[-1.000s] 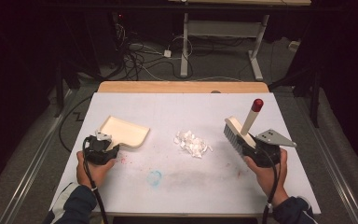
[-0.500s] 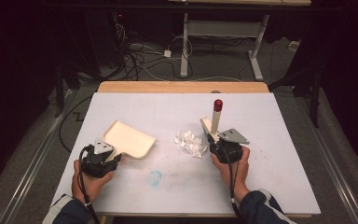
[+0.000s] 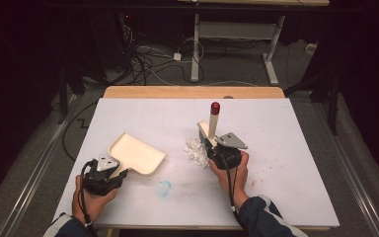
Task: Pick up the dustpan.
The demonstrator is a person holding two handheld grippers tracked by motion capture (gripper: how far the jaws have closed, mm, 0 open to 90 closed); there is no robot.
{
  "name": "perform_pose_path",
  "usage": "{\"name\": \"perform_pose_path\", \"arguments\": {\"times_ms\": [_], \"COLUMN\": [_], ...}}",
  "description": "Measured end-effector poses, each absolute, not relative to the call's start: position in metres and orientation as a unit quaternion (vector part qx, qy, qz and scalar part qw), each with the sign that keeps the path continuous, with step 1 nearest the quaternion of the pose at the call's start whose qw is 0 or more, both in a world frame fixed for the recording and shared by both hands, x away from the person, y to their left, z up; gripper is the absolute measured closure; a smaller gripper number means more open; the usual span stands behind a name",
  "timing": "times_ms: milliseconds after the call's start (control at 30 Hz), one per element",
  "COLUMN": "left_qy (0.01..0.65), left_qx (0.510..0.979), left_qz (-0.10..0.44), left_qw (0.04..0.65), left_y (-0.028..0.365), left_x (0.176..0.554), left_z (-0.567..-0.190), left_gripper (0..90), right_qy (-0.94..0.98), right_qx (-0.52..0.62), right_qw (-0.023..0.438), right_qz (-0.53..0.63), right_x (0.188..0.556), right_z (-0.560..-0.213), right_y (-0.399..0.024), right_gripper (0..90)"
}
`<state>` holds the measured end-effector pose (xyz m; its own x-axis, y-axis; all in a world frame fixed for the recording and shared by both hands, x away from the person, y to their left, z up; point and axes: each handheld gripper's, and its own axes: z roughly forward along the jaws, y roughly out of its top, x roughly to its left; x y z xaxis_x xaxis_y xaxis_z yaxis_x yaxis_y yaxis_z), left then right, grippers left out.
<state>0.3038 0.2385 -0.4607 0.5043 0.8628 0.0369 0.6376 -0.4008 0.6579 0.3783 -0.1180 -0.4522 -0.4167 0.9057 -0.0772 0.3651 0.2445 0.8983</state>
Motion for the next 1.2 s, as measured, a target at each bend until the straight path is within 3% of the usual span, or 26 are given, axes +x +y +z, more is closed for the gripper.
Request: {"name": "perform_pose_path", "arguments": {"times_ms": [400,800,1200], "left_qy": [0.407,0.375,0.353], "left_qx": [0.851,0.867,0.878], "left_qz": [0.173,0.151,0.143], "left_qw": [0.283,0.290,0.291], "left_y": [0.216,0.210,0.203], "left_x": [0.302,0.301,0.300], "left_z": [-0.461,-0.460,-0.457], "left_gripper": [63.8,63.8,63.8], "right_qy": [0.726,0.723,0.735], "right_qx": [0.424,0.430,0.392], "right_qw": [0.307,0.305,0.311], "right_qz": [0.447,0.447,0.458], "right_x": [0.377,0.391,0.388], "right_z": [-0.438,-0.447,-0.428], "right_y": [-0.134,-0.150,-0.164], "right_gripper": [67.5,67.5,67.5]}}
